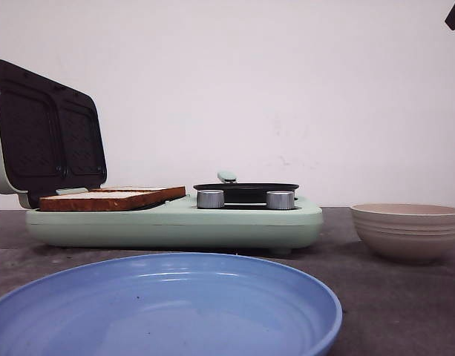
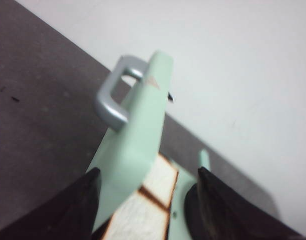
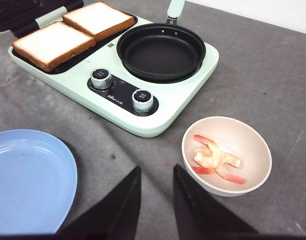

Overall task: Make breakfast with bread and shrimp
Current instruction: 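Move the left gripper toward the open grill lid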

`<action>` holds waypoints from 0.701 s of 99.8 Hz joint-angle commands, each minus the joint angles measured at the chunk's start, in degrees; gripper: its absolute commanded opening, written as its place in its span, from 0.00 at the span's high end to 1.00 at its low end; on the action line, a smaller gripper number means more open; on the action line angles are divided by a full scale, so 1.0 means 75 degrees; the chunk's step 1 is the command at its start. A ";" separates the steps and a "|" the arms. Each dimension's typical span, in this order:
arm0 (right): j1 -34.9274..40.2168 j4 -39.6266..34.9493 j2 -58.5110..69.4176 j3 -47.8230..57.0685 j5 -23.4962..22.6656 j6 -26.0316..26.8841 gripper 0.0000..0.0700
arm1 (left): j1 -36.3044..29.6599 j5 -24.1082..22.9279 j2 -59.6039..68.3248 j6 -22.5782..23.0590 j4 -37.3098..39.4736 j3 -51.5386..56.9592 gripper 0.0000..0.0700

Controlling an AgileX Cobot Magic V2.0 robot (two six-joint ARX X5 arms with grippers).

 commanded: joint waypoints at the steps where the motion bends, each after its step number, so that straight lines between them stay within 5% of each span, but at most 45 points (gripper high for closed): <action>1: 0.0058 0.0070 0.0023 0.0023 0.0032 0.0058 0.82 | 0.0402 0.0545 0.0242 -0.0603 0.0312 0.0090 0.55; 24: 0.0061 0.0152 0.0026 0.0023 0.0026 0.0070 0.82 | 0.1256 0.1734 0.1294 -0.1486 0.1361 0.0090 0.55; 47: 0.0061 0.0376 0.0026 0.0023 -0.0023 0.0111 0.82 | 0.1244 0.2186 0.2471 -0.2302 0.2678 0.0090 0.55; 70: 0.0058 0.0370 0.0029 0.0023 -0.0020 0.0111 0.82 | 0.1224 0.2221 0.3246 -0.2317 0.3092 0.0090 0.55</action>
